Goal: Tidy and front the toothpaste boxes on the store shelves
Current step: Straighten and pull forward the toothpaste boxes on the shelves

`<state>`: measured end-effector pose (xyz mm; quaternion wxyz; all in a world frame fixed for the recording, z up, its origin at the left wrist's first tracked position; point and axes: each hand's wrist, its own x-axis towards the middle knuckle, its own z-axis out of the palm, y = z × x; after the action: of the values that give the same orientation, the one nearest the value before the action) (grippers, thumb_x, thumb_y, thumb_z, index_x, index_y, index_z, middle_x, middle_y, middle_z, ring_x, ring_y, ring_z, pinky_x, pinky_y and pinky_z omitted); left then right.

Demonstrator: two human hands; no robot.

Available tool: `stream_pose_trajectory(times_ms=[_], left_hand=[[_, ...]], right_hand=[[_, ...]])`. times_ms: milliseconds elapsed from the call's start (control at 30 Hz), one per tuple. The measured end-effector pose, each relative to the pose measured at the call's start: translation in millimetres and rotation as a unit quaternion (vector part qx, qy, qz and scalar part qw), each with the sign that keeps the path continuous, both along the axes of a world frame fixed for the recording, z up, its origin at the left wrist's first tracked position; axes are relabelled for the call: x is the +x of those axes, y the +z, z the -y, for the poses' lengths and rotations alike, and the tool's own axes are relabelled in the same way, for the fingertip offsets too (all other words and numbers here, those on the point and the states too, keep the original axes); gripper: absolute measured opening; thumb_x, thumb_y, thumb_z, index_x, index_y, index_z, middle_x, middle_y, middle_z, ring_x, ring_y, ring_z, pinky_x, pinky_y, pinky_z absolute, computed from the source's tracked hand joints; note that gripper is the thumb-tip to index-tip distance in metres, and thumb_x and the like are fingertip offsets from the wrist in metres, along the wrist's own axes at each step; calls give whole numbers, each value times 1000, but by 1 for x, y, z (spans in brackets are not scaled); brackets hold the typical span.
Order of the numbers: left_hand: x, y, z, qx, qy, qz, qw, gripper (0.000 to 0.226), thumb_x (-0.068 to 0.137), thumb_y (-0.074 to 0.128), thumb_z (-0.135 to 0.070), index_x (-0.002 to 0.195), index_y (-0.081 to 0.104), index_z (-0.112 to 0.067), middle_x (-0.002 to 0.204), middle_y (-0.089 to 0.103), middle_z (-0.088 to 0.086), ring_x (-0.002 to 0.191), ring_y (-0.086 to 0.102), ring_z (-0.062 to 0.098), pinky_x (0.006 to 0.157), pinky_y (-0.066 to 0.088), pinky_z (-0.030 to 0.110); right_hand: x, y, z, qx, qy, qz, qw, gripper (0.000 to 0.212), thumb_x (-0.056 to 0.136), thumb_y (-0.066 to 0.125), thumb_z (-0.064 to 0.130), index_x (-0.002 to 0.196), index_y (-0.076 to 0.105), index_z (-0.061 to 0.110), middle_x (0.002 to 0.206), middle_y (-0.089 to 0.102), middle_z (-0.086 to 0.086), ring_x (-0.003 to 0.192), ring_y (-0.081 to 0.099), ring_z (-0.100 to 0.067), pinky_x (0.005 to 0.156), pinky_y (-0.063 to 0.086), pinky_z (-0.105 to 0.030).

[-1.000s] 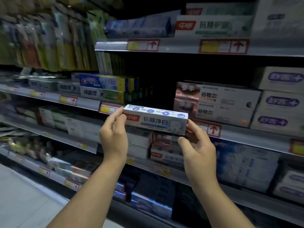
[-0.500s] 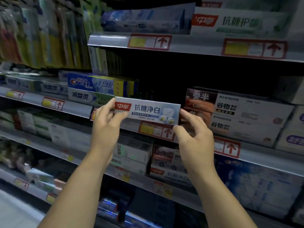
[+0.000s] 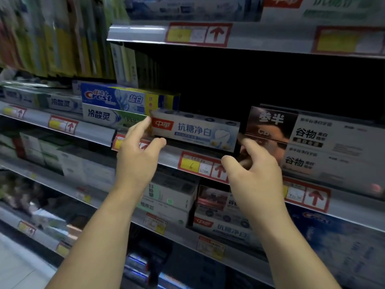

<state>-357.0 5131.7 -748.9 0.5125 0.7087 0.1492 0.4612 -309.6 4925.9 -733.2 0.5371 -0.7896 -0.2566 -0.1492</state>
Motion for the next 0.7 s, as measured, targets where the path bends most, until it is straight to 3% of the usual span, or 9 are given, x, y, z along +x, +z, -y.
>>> stream_pose_trajectory(times_ms=[67, 133, 233, 300, 367, 467, 533, 700], left_hand=[[-4, 3, 5, 40, 37, -59, 997, 56, 86, 64, -42, 141, 54, -40, 135, 53, -27, 133, 47, 9, 117, 33, 47], [-9, 5, 11, 85, 80, -120, 986, 53, 93, 63, -38, 144, 52, -36, 133, 50, -17, 134, 35, 14, 119, 25, 46], [-14, 6, 20, 155, 104, -185, 965, 53, 98, 60, -32, 149, 45, -32, 156, 40, -2, 138, 20, 5, 122, 10, 42], [-17, 4, 22, 168, 76, -209, 960, 57, 99, 59, -32, 153, 40, -32, 163, 29, -3, 149, 11, 11, 124, 5, 43], [-20, 0, 20, 175, 53, -190, 965, 58, 99, 60, -29, 153, 39, -30, 164, 28, -5, 153, 11, 13, 126, 9, 45], [-25, -11, 27, 171, 33, -126, 977, 54, 96, 64, -30, 148, 47, -32, 159, 36, -12, 150, 23, 6, 123, 22, 38], [-30, -18, 37, 184, 24, -99, 978, 49, 95, 67, -32, 142, 54, -33, 150, 44, -19, 142, 33, 3, 118, 29, 32], [-46, -40, 63, 200, -25, -89, 975, 35, 93, 68, -30, 127, 62, -30, 121, 59, -21, 120, 53, 1, 105, 44, 28]], right_hand=[[-2, 0, 2, -18, 2, -4, 1000, 48, 98, 57, 25, 145, 53, 21, 94, 52, 5, 60, 55, 5, 49, 39, -10], [-5, -2, 3, -13, 13, -16, 1000, 49, 99, 57, 21, 148, 51, 21, 72, 53, 13, 48, 51, 1, 45, 39, -10], [-9, -4, 5, -8, 30, -35, 999, 57, 100, 56, 19, 155, 42, 23, 49, 54, 12, 44, 48, -1, 43, 40, -12], [-11, -3, 8, -5, 43, -37, 998, 58, 101, 56, 19, 156, 39, 25, 52, 57, 15, 45, 49, -1, 43, 40, -13], [-14, -1, 14, 0, 50, -30, 998, 58, 101, 57, 19, 155, 40, 27, 63, 66, 15, 50, 56, 1, 46, 42, -13], [-20, -2, 23, -14, 39, 8, 999, 55, 100, 60, 20, 152, 44, 30, 114, 68, 9, 80, 61, 11, 59, 47, -8], [-25, -6, 32, -31, 41, 35, 998, 52, 99, 61, 19, 148, 47, 30, 131, 59, 8, 95, 57, 14, 69, 47, -3], [-41, -31, 64, -69, 46, 46, 996, 46, 97, 65, 21, 137, 51, 39, 110, 60, 19, 95, 59, 5, 76, 48, -9]])
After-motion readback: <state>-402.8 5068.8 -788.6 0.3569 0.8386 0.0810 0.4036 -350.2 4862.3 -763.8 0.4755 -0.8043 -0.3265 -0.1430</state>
